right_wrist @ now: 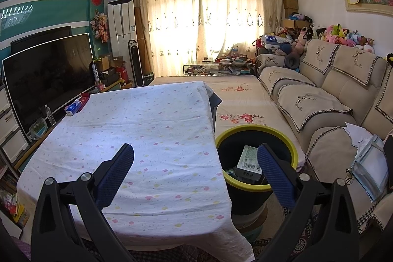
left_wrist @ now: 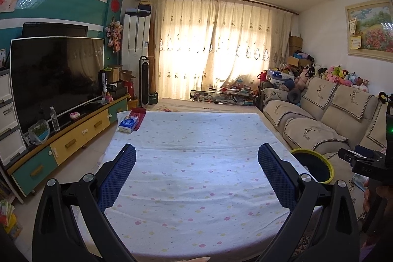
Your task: Collect trash
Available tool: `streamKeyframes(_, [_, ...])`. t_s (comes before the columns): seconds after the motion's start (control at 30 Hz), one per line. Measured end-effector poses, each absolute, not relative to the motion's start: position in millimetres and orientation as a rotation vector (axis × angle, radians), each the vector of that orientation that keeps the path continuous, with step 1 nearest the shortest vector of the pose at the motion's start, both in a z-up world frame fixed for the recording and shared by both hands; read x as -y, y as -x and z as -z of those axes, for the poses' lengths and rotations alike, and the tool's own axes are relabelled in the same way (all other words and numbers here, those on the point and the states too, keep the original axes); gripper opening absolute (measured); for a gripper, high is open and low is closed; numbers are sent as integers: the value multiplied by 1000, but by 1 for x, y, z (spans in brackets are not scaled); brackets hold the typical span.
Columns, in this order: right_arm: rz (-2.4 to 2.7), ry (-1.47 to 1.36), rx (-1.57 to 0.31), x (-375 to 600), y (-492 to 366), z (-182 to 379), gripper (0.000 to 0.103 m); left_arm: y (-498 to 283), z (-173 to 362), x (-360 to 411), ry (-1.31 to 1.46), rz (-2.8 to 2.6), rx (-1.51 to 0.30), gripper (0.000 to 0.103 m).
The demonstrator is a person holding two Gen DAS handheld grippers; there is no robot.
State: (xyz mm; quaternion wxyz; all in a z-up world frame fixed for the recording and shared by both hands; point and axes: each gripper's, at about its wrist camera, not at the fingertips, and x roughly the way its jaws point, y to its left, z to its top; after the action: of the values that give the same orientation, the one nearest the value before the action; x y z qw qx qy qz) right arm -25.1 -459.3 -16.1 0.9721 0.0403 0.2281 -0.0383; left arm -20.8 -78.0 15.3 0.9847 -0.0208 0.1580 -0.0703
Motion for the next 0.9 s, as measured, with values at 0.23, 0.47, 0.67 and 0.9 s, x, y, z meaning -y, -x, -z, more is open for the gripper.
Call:
streamKeyframes(0.23, [71, -80, -468, 456, 24, 21, 96, 15, -15, 77, 46, 150, -330, 98])
streamKeyframes(0.47, [67, -77, -477, 453, 22, 23, 96, 10, -16, 74, 60, 157, -342, 98])
streamKeyframes(0.67, [64, -78, -487, 454, 20, 24, 96, 4, -13, 68, 107, 208, -331, 98])
streamKeyframes(0.9, [59, -77, -507, 454, 14, 27, 96, -23, -7, 70, 71, 167, -396, 98])
